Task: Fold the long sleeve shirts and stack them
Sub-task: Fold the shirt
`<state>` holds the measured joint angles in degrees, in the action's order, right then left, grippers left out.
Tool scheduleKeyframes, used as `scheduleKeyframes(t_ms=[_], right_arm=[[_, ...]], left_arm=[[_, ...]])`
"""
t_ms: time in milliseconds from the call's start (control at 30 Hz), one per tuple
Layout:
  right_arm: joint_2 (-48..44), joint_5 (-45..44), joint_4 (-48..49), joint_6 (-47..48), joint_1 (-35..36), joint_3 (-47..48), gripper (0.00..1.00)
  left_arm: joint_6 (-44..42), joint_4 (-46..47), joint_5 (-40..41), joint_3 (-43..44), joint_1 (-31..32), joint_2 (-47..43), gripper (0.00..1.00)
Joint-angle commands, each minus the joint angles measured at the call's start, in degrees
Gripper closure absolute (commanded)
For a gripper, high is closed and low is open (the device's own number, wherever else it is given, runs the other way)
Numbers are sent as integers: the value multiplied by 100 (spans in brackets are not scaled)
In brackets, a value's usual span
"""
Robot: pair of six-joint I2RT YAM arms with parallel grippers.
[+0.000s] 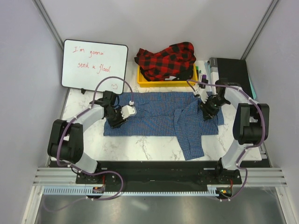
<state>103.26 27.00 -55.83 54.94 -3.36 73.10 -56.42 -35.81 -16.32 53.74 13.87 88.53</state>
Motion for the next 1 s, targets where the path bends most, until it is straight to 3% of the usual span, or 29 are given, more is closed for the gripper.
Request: scheduleKeyframes(t_ms=[0, 200, 500, 667, 800, 967], right_arm=[[132, -467, 406, -71, 54, -331, 60], [-16, -591, 486, 131, 54, -990, 69], [-948, -459, 126, 360, 72, -1474, 66], [-1300, 268, -793, 499, -357, -555, 59], [-2026, 1060, -1447, 1693, -412, -585, 56], [-2819, 1035, -1536, 2653, 624, -1403, 62]], left_arm=[[-184, 39, 313, -442, 63, 68, 50], [-474, 4, 419, -1013, 107, -169, 51], [-625, -470, 244, -1401, 213, -872, 52], [-54, -725, -1036, -551, 221, -1742, 44], [307, -734, -2032, -197, 213, -2269, 38], [1536, -374, -2901, -126, 204, -2673, 34]])
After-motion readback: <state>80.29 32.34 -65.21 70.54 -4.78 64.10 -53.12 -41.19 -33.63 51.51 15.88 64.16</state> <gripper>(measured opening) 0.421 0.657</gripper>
